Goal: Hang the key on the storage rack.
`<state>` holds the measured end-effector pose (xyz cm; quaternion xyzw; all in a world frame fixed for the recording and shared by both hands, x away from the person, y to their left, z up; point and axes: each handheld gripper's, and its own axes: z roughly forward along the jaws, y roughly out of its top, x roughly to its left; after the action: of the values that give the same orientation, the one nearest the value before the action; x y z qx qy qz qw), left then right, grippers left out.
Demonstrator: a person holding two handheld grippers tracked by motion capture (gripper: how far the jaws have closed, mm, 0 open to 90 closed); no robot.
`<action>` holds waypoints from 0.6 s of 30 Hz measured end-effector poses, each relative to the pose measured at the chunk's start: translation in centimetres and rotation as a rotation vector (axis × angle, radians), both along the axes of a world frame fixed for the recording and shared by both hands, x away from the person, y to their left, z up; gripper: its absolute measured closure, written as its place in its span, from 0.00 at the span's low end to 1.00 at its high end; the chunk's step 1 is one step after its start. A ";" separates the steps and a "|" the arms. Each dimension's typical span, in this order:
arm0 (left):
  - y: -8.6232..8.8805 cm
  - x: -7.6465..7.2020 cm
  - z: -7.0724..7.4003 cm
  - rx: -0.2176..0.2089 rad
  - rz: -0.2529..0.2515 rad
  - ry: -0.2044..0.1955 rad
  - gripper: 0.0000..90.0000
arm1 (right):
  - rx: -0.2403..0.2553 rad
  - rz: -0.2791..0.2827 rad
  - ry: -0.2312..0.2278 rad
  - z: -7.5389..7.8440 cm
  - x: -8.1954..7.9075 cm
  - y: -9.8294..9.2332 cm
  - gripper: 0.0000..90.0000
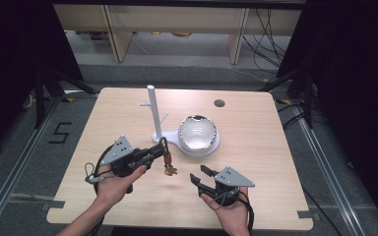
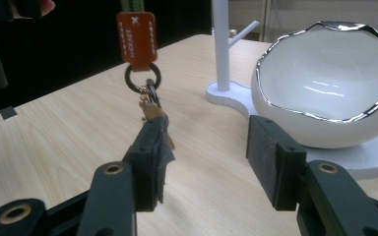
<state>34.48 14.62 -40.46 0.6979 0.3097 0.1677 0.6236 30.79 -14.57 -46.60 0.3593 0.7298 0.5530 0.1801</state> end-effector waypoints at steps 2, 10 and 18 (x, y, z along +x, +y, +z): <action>0.2 0.0 0.1 0.005 0.004 -0.002 0.93 | -0.013 -0.011 -0.005 -0.1 0.0 -0.3 0.57; 1.3 0.1 0.3 0.006 0.027 -0.008 0.93 | 0.011 -0.031 -0.001 -0.4 -0.1 -1.4 0.57; 2.3 0.2 0.4 -0.005 0.054 -0.008 0.93 | -0.011 -0.047 -0.023 -0.7 -0.2 -2.3 0.57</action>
<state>34.70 16.89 -40.10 0.6871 0.3262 0.1866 0.6218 30.59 -16.86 -47.35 0.3690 0.7220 0.5488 0.2031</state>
